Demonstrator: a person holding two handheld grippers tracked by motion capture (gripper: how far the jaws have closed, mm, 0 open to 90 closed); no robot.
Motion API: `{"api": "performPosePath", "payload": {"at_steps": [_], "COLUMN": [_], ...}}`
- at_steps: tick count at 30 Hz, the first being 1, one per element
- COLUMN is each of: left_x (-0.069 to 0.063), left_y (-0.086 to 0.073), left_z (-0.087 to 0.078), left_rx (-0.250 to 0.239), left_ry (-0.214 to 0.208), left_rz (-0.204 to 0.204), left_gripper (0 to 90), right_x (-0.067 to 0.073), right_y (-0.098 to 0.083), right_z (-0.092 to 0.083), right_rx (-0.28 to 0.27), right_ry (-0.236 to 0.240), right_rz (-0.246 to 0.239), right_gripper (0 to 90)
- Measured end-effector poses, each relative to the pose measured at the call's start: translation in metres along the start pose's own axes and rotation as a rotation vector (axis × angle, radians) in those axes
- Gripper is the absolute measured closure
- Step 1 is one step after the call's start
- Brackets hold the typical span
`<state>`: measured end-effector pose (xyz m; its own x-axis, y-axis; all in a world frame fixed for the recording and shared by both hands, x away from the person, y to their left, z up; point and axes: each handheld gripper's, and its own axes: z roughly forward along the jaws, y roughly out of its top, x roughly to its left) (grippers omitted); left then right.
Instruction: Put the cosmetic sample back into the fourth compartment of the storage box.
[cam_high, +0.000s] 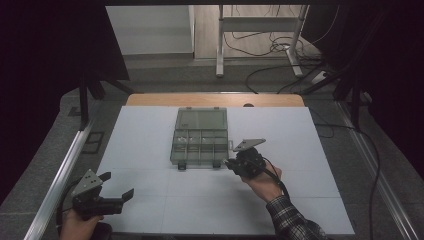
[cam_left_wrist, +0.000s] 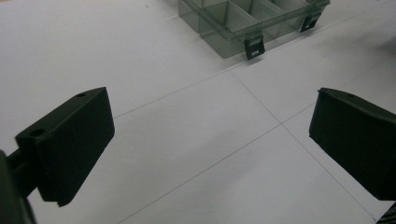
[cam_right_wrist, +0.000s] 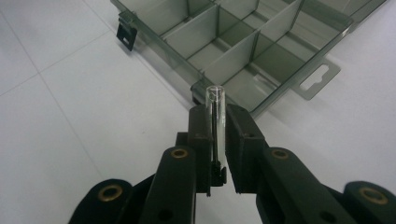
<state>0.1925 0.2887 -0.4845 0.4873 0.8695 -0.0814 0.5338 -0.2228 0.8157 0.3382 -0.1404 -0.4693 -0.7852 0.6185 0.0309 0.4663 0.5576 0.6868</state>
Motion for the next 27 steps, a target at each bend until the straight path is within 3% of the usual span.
{"api": "performPosePath", "payload": {"at_steps": [9,14,27], "left_x": [0.000,0.000,0.000], "left_y": [0.000,0.000,0.000], "left_z": [0.000,0.000,0.000], "left_rx": [0.000,0.001,0.003], "left_ry": [-0.001,-0.001,-0.001], "left_rz": [-0.001,-0.001,0.000], "left_gripper": [0.3,0.4,0.4], "right_x": [-0.005,-0.009,-0.018], "right_y": [0.009,0.014,0.022], "right_z": [0.004,0.008,0.018], "right_rx": [-0.021,-0.033,-0.035], "right_ry": [-0.022,-0.028,-0.044], "right_rz": [-0.004,0.021,0.012], "right_gripper": [80.2,80.1,80.1]}}
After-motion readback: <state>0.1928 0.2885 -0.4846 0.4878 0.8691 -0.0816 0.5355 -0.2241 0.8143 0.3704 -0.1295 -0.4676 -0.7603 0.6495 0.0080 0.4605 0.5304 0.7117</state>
